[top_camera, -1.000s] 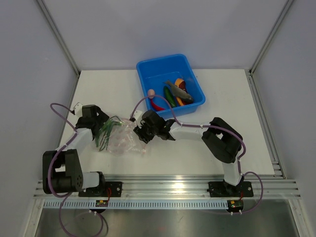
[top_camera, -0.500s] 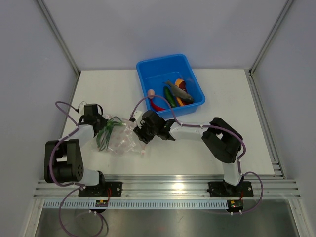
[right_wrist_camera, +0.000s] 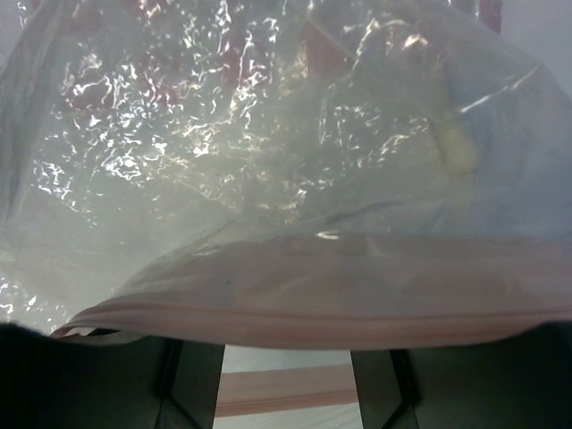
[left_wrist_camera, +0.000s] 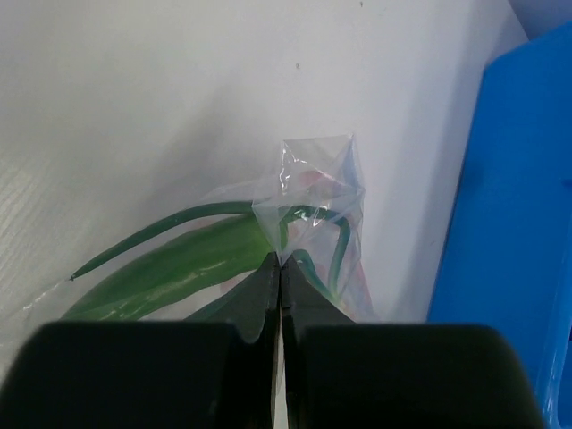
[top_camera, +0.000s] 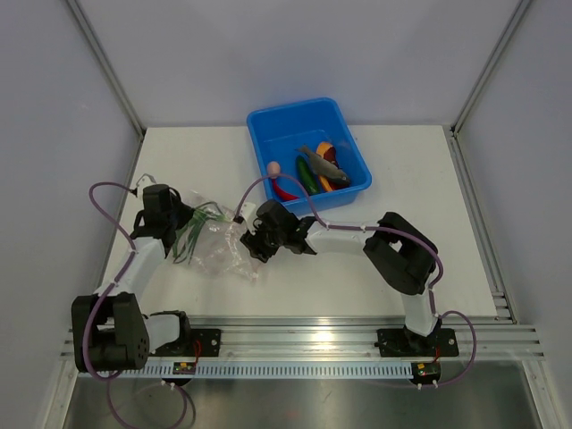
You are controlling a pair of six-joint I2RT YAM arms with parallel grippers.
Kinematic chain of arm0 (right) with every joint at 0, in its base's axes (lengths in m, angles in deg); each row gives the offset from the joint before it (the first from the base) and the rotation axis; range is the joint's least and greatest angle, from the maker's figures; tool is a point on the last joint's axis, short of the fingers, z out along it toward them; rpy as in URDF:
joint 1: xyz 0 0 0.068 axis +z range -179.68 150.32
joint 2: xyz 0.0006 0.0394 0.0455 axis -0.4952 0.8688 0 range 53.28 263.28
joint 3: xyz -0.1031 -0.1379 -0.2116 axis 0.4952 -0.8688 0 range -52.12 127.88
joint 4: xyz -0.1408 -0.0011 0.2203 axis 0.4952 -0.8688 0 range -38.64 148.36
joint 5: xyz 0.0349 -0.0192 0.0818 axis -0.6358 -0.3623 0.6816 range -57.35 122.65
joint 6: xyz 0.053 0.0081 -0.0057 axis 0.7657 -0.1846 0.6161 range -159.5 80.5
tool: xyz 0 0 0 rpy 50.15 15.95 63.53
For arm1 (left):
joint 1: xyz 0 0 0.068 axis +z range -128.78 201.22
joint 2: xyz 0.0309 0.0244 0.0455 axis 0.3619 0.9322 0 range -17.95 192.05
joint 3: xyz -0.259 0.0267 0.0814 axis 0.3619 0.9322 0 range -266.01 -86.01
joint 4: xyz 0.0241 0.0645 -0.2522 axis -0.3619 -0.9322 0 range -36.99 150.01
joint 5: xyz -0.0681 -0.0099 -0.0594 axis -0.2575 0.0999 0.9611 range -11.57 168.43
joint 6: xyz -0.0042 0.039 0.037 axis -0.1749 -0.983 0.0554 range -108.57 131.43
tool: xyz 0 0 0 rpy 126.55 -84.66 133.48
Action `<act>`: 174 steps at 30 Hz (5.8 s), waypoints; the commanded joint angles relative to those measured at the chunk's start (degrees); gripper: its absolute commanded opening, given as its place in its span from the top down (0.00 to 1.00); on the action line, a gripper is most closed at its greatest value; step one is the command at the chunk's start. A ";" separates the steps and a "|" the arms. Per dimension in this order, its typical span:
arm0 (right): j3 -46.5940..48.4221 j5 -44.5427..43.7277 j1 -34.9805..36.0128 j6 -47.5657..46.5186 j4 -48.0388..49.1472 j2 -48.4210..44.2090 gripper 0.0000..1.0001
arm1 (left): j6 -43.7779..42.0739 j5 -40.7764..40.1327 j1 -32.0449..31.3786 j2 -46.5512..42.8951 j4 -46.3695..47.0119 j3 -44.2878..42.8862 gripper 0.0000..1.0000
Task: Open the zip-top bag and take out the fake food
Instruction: Pick up the fake vegetable from the zipper food storage bag.
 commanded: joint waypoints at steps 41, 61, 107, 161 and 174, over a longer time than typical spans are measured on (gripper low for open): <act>-19.65 -13.87 3.82 -12.67 51.95 -0.77 0.26 | -5.10 3.88 -3.86 -5.63 -7.57 -5.13 0.49; -24.75 -9.38 5.49 -15.39 52.14 -6.13 0.23 | -12.57 14.69 -7.11 -14.77 0.88 -1.26 0.16; -13.94 -11.15 2.42 -11.52 33.85 -0.87 0.21 | -17.58 23.21 -17.66 -1.94 -6.78 -1.88 1.00; -12.18 -4.81 2.41 -9.50 31.73 -1.13 0.24 | -16.53 11.61 -13.27 35.94 -12.41 -31.41 0.66; -10.60 -7.98 2.77 -9.59 31.48 0.54 0.21 | -18.99 17.59 -13.00 34.71 -13.81 -27.19 0.86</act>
